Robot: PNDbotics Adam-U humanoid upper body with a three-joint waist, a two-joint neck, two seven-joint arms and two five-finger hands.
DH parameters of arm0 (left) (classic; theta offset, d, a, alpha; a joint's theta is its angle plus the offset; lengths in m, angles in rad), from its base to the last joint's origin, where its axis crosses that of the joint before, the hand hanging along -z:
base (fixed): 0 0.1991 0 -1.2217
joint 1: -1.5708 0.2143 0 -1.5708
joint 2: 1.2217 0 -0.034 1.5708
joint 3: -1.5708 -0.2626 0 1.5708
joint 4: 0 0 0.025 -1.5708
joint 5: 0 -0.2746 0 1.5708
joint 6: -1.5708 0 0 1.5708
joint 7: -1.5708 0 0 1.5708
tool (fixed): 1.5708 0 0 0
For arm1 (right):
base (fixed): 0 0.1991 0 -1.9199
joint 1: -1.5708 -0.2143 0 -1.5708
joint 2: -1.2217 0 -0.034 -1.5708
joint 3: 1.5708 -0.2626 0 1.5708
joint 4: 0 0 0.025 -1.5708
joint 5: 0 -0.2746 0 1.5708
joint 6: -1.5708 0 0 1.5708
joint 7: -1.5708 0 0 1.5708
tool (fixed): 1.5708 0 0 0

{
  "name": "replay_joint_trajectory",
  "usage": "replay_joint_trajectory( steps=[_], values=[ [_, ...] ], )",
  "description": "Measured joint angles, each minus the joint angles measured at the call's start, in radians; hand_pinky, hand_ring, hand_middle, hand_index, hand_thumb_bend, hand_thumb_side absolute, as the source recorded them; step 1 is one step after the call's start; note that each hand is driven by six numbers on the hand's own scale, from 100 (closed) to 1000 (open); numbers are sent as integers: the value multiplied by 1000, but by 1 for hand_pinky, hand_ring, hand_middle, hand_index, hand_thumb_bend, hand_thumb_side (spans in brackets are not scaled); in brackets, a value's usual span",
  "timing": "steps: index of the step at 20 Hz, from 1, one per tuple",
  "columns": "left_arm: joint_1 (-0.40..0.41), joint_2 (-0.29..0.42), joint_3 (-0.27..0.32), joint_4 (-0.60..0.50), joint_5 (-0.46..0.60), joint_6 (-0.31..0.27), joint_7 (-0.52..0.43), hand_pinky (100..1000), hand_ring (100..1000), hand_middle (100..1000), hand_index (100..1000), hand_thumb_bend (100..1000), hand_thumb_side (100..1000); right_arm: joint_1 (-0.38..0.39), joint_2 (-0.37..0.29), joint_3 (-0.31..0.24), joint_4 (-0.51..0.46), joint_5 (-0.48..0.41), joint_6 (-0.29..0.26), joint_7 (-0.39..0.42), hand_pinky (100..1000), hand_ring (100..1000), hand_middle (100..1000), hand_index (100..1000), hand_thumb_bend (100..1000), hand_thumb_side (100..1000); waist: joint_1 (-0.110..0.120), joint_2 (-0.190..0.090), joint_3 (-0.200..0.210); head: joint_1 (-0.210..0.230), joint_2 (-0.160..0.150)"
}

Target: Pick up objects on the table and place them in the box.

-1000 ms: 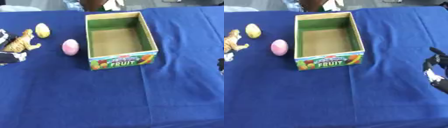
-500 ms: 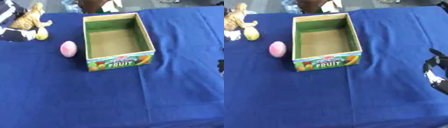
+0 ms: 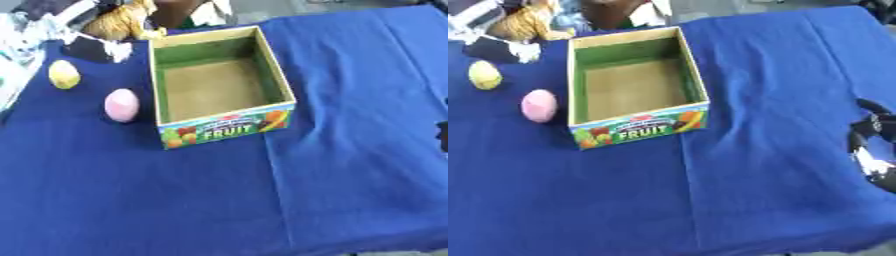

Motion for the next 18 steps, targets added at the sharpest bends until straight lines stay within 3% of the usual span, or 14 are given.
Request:
replay_joint_trajectory(
  steps=[5, 6, 7, 10, 12, 18],
  values=[
    [-7, -50, -28, 44, -24, -27, 5, 553, 377, 200, 488, 106, 266, -21, 14, 29, -2, -8, -4, 41, 777, 1000, 485, 457, 100, 506, 8, 11, -33, 25, -11],
    [-7, -57, -33, 52, -29, -32, 1, 557, 388, 213, 498, 157, 245, -23, 15, 33, -2, -9, -4, 47, 778, 1000, 483, 457, 100, 499, 10, 13, -36, 27, -14],
    [-7, -64, -38, 59, -33, -36, -4, 563, 405, 235, 514, 131, 270, -24, 18, 37, -2, -9, -5, 53, 778, 1000, 482, 457, 100, 513, 10, 14, -40, 29, -15],
    [-5, -85, -52, 80, -42, -52, -24, 586, 464, 310, 561, 186, 279, -32, 24, 49, -4, -11, -7, 71, 778, 1000, 481, 456, 100, 519, 12, 19, -47, 30, -16],
    [-3, -96, -60, 89, -44, -64, -40, 597, 496, 355, 592, 271, 287, -34, 29, 55, -6, -12, -7, 81, 778, 1000, 481, 457, 100, 520, 14, 19, -48, 30, -16],
    [6, -115, -75, 108, -46, -88, -74, 604, 508, 381, 610, 320, 297, -42, 34, 67, -6, -16, -6, 99, 779, 1000, 480, 456, 100, 531, 18, 22, -57, 30, -17]
  ],
)
